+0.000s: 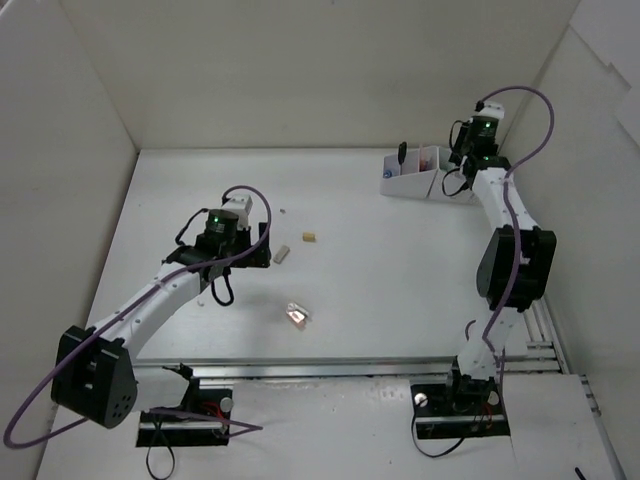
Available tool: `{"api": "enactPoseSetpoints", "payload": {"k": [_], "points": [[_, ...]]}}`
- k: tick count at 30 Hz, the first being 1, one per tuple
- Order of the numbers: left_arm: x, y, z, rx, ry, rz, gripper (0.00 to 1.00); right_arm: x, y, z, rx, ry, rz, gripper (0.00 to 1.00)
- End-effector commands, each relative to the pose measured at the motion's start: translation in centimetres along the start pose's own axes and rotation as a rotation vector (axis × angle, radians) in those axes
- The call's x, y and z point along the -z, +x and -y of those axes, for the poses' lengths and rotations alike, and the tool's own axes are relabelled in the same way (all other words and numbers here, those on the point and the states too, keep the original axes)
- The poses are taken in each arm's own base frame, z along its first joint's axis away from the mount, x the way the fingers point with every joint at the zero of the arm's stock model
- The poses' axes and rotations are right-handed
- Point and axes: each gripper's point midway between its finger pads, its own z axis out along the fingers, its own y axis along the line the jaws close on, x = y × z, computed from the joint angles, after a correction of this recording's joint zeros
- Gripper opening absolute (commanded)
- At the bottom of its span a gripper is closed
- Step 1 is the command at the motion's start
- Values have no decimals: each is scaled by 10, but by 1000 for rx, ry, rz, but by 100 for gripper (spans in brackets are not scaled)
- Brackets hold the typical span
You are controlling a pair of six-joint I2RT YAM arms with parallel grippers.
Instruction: Sort the stationery into containers
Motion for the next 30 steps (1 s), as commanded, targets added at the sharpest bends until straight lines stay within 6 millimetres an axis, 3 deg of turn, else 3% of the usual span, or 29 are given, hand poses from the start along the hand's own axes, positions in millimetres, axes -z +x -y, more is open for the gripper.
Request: {"api": "enactPoseSetpoints", "payload": {"k": [1,2,5,12,15,16,18,19,20,24,26,28,30], "points": [[-2,-34,7,-33,34,80,99,-22,-36,5,32,-112,58,0],[-4,-35,7,-37,32,75,99,-30,-39,16,38,-97,61,0],[-11,-34,9,-45,42,54,99,-49,-46,20,61,-124,72,0],[-26,-35,14,-52,61,22,99,-85,-25,12,75,-161,27,6],[-26,-37,16,-52,64,23,99,-91,-16,15,72,-151,10,11],[-26,-37,15,-53,63,22,99,-91,-14,16,64,-145,6,17],[-25,-38,14,-52,53,26,99,-88,-10,17,52,-135,-5,19],[-24,-37,13,-50,50,23,100,-86,-11,19,39,-124,-5,29],[-24,-37,12,-49,45,21,99,-83,-12,21,33,-113,-4,32],[-19,-36,12,-46,47,30,100,-65,-33,33,26,-42,39,38],[-16,-34,12,-43,54,36,100,-58,-43,38,32,-16,60,60],[-14,-32,11,-38,53,40,100,-53,-47,37,38,-30,67,70],[-11,-33,10,-33,43,48,99,-43,-55,29,43,-76,81,72]]}}
